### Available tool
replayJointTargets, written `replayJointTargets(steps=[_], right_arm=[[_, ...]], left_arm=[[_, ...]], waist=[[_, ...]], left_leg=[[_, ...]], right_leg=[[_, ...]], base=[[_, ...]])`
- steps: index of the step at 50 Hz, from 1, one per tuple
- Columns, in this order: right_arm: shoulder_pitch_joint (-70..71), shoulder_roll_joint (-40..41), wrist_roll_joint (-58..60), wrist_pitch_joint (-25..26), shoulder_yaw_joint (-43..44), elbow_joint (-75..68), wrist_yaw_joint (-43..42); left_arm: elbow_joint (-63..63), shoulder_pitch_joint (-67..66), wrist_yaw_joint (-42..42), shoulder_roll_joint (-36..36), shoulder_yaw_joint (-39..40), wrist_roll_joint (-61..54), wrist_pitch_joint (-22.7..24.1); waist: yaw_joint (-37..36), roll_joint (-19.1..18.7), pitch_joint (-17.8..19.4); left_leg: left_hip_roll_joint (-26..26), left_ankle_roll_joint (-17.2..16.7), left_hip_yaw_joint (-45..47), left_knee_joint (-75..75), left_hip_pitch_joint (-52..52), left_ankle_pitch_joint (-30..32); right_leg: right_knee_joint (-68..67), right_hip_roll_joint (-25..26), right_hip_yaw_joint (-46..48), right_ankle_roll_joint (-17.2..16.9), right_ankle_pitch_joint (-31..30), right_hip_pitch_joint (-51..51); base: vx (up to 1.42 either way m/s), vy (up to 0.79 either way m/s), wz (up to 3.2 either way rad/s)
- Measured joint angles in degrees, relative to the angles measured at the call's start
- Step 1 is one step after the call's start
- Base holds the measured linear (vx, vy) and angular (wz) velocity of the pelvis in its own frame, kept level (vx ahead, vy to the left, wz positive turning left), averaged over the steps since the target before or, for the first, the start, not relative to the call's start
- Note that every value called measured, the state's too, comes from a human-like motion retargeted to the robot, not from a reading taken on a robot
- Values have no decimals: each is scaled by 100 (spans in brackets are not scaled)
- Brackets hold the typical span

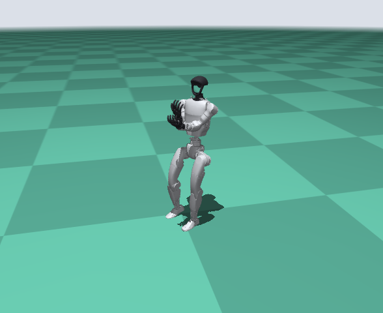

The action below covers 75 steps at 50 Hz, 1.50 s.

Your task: Dance

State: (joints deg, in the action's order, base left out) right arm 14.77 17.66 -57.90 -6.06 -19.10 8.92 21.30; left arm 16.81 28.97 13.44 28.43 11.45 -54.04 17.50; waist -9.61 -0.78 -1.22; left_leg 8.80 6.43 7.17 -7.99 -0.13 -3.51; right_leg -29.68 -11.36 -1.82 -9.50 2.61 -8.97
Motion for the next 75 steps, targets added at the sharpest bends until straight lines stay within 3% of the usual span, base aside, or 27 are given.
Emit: replayJointTargets(steps=[3,5,6,8,10,15,18,20,22,25,28,30,32,33,35,37,42,45,48,53,55,60,64,68,70,72,75], right_arm=[[146,116,848,-2629,213,638,-797],[235,118,1844,-3636,322,817,-1733],[230,33,2090,-3812,355,832,-2178],[184,-174,2491,-4023,252,832,-2851],[74,-511,2618,-3901,53,797,-2903],[-746,-1991,2107,-2074,359,335,-797],[-1431,-2926,2651,-1506,915,-483,-80],[-1930,-3456,3087,-1741,1179,-1095,55],[-2353,-3572,3286,-2570,1130,-1831,22],[-2377,-3227,2786,-4005,446,-2621,1],[-1892,-2612,3168,-4727,-433,-2752,219],[-1274,-2274,3634,-5053,-767,-2631,-127],[-648,-1907,4262,-5243,-932,-2417,-759],[-370,-1662,4724,-5267,-946,-2403,-999],[160,-1400,5382,-5277,-883,-2386,-1502],[736,-1305,6084,-5118,-703,-2442,-2247],[1828,-831,8709,-4243,-10,-2885,-3493],[2277,-824,9701,-3726,677,-2929,-4465],[2543,-1265,9970,-3573,1475,-2666,-5399],[2378,-1713,10331,-3210,2708,-2399,-6318],[2070,-1902,10455,-3067,3098,-2343,-6487],[1046,-2361,10275,-2876,3856,-2156,-6461],[31,-2658,9887,-2800,4589,-2081,-6204],[-1008,-2901,9507,-2828,5097,-2209,-6255],[-1533,-3003,9420,-2954,5179,-2374,-6431],[-2034,-3092,9441,-3059,5129,-2588,-6451],[-2705,-3221,9508,-3291,4845,-2978,-6035]], left_arm=[[-1156,-100,-1217,-424,-101,463,2261],[-1822,-139,-2176,-691,-112,1172,2901],[-2044,-164,-2373,-836,-111,1391,2916],[-2380,-277,-2383,-1146,-204,1745,2811],[-2492,-517,-1967,-1547,-419,1981,2476],[-2322,-1690,-587,-3207,-1050,2966,814],[-1953,-2508,-657,-4084,-1481,4722,275],[-1693,-3145,-1199,-4638,-1663,6097,266],[-1183,-3812,-2481,-4605,-1736,7766,639],[202,-4203,-4411,-3582,-1685,9573,1540],[1166,-3692,-4534,-3155,-2156,9512,1888],[1390,-3011,-5046,-3095,-2489,8968,2377],[1645,-2392,-5628,-2862,-2618,9011,2416],[1735,-2115,-5717,-2781,-2667,9184,2245],[1925,-1643,-5894,-2426,-2569,9160,2323],[1892,-1203,-5885,-2210,-2236,9359,2295],[852,-390,-6085,-2594,-1283,10112,1377],[61,-116,-5908,-2940,-688,10336,930],[-901,-67,-5783,-3444,-271,10124,553],[-2908,-1236,-5629,-4419,620,9677,220],[-3613,-2099,-5419,-4637,1167,9537,38],[-4643,-4319,-5300,-4390,2368,9301,-221],[-4595,-5622,-5769,-3902,2707,9443,127],[-3771,-6287,-6926,-3532,2744,10155,508],[-3199,-6404,-7475,-3419,2645,10589,544],[-2600,-6515,-7607,-3344,2436,10704,574],[-1788,-6560,-7569,-3207,1928,10812,873]], waist=[[-21,-92,-48],[93,-159,-170],[210,-192,-212],[423,-249,-273],[577,-313,-318],[1123,-285,-306],[1258,-167,-218],[1206,-101,-175],[1234,-21,-197],[1315,276,-320],[1527,421,-383],[1639,372,-419],[1452,217,-424],[1267,85,-403],[997,21,-466],[809,90,-499],[84,159,-235],[-196,133,-23],[-459,143,136],[-617,-18,297],[-594,-105,308],[-769,-333,289],[-1089,-373,286],[-1283,-244,322],[-1194,-213,255],[-1016,-186,209],[-759,-120,235]], left_leg=[[-54,-84,220,25,-128,-60],[-132,-237,361,25,-290,-122],[-192,-361,426,43,-329,-140],[-330,-610,617,86,-374,-195],[-493,-803,823,126,-400,-247],[-584,-840,749,92,-541,-291],[-522,-712,608,102,-531,-325],[-527,-565,568,89,-483,-368],[-505,-347,307,-93,-466,-480],[-275,-155,-245,-907,-830,-776],[-293,78,-164,-2584,-1597,-974],[-467,467,-259,-4054,-2381,-624],[-510,857,-836,-5507,-3338,23],[-409,857,-1424,-6133,-3777,439],[338,857,-1884,-6655,-4244,884],[648,857,-1920,-6664,-4461,742],[299,498,-1945,-4672,-3926,391],[174,-47,-2666,-2572,-3129,561],[24,-554,-3177,-923,-2296,467],[-314,-1158,-1842,42,-966,766],[-157,-1141,-1860,77,-583,1015],[287,-641,-1783,-216,-155,848],[526,-421,-1683,-250,126,679],[728,-295,-1607,-267,94,557],[693,-267,-1683,-283,-47,532],[617,-216,-1759,-269,-141,527],[537,-123,-1911,-315,-214,474]], right_leg=[[-270,-36,301,134,-88,-265],[-285,-74,802,9,98,-341],[-246,50,829,-137,168,-342],[-226,350,835,-368,379,-324],[-176,564,1033,-446,607,-214],[141,884,1349,-464,866,44],[632,962,1428,-155,764,200],[864,1007,1263,-262,761,346],[1008,1207,904,-163,821,372],[1399,963,903,-5,867,508],[1548,792,684,69,932,520],[1584,817,736,107,995,483],[1639,1073,826,251,965,472],[1666,1379,685,379,894,448],[1739,1342,578,380,826,472],[1632,1172,563,393,879,443],[1448,1095,22,600,930,727],[1422,1138,-164,684,928,997],[1372,1068,-225,751,992,1202],[823,910,-96,863,1110,1631],[455,775,-26,883,1072,1816],[-990,484,-272,1123,497,1732],[-2250,-42,218,1534,-157,1380],[-3304,-639,599,1861,-680,744],[-3299,-432,655,1450,-32,518],[-2789,89,525,705,429,415],[-1689,520,410,75,897,353]], base=[[1,3,-107],[-3,1,-74],[3,-3,-55],[7,-6,-44],[10,-8,-37],[1,-14,28],[-5,-16,51],[2,-23,15],[8,-25,11],[-3,-15,-15],[-17,-1,11],[-16,-3,-2],[-14,-33,-93],[-9,-33,-129],[-2,3,-112],[2,12,-92],[13,-14,-131],[15,-20,-65],[15,-12,-52],[51,-3,-40],[76,10,-45],[66,6,-75],[45,-1,-59],[31,-18,-36],[11,-32,33],[10,-37,59],[9,-40,49]])
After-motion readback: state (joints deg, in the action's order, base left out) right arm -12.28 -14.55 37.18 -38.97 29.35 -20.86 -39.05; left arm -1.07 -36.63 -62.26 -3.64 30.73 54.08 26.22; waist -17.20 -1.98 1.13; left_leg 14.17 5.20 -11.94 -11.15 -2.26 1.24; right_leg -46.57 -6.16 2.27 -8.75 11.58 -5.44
